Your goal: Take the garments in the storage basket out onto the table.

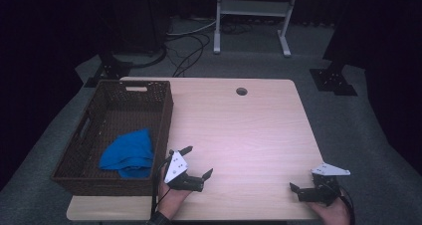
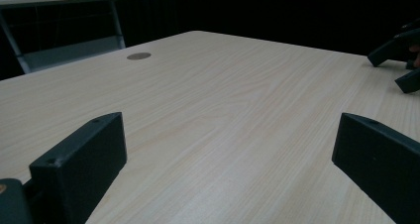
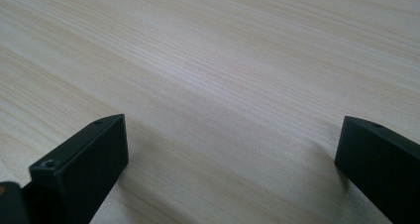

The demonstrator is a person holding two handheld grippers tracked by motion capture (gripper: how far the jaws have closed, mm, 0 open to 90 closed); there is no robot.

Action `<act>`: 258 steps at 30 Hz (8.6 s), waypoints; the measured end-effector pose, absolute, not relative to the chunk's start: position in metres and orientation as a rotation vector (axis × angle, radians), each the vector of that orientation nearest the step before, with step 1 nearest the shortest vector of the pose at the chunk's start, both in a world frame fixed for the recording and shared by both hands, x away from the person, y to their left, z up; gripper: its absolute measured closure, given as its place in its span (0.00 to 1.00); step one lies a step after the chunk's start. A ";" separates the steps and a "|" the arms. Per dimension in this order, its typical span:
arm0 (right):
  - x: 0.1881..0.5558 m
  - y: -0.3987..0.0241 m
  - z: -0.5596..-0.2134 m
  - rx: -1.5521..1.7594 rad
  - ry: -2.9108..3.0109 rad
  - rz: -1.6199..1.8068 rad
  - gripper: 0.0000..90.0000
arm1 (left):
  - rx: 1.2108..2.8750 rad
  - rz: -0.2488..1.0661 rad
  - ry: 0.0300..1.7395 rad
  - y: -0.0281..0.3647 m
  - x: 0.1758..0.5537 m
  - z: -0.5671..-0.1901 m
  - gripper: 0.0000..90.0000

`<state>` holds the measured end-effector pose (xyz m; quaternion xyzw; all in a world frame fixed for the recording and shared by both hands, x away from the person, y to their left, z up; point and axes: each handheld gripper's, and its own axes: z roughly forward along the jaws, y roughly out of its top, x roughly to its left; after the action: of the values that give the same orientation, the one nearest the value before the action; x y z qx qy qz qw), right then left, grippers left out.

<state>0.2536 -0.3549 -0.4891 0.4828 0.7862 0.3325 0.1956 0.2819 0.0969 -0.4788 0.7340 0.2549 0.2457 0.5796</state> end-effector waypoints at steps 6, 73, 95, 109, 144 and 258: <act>0.254 -0.355 -0.489 1.354 2.202 0.932 0.00 | 1.695 0.573 0.588 0.101 0.283 -0.478 0.00; 0.254 -0.355 -0.489 1.355 2.199 0.929 0.00 | 1.617 0.572 0.573 0.108 0.286 -0.448 0.00; 0.254 -0.355 -0.489 1.357 2.199 0.929 0.00 | 1.606 0.554 0.553 0.108 0.288 -0.435 0.00; 0.254 -0.355 -0.489 1.360 2.196 0.928 0.00 | 1.585 0.549 0.553 0.110 0.290 -0.426 0.00; 0.253 -0.355 -0.489 1.373 2.188 0.922 0.00 | 1.567 0.524 0.552 0.110 0.292 -0.416 0.00; 0.256 -0.356 -0.489 1.417 2.145 0.924 0.00 | 1.553 0.460 0.487 0.153 0.330 -0.354 0.00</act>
<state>0.2560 -0.3556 -0.4891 0.5080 0.7687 0.3312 0.2032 0.3297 0.1529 -0.3538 0.6870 0.2155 0.2037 0.6634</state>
